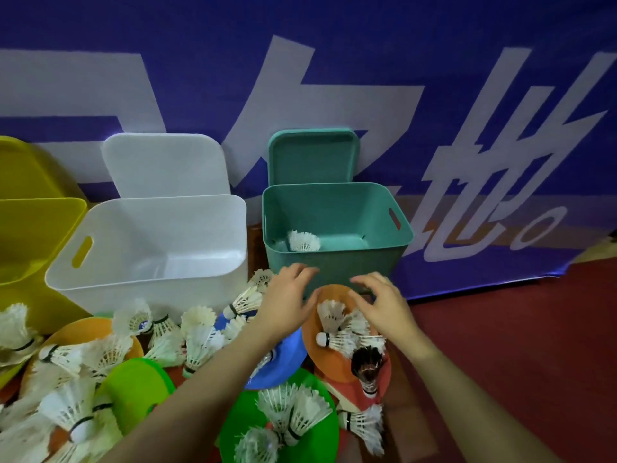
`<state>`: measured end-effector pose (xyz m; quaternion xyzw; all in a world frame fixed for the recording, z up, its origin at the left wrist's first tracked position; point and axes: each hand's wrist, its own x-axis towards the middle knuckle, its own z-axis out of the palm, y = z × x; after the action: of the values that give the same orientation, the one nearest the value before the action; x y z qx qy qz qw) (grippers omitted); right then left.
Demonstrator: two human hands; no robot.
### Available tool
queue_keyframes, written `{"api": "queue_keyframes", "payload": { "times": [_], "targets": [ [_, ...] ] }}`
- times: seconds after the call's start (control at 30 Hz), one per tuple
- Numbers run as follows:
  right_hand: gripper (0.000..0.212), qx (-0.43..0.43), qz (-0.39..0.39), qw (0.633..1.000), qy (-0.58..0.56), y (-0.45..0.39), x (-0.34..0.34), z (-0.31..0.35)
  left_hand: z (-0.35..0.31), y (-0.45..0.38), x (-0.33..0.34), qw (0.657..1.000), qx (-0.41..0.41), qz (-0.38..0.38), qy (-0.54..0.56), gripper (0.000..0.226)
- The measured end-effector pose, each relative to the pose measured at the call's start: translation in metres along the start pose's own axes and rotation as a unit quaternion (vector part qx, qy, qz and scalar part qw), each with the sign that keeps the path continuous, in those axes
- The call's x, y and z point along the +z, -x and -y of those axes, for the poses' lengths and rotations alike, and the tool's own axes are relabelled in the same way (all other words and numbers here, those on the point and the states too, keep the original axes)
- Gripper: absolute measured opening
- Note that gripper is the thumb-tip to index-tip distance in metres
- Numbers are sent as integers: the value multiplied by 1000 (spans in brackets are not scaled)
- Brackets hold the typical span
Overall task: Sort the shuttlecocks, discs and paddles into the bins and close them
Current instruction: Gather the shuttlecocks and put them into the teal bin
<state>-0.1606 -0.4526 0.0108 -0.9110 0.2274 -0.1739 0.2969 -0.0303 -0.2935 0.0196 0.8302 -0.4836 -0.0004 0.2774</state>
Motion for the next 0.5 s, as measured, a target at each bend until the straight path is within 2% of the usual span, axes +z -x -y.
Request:
{"api": "queue_keyframes", "payload": {
  "times": [0.13,0.27,0.4,0.5],
  "targets": [
    [50,27,97,993,61,33,3,-22,-8,14,32,993,-21,106,-38,39],
    [79,55,199,971,123,63,10,-34,-10,25,56,982,-54,168,-70,46],
    [75,13,204,963,174,78,20,-38,-9,25,67,983,-67,154,-75,41],
    [63,17,183,972,145,80,26,-41,-10,23,72,984,-90,132,-73,34]
  ]
}}
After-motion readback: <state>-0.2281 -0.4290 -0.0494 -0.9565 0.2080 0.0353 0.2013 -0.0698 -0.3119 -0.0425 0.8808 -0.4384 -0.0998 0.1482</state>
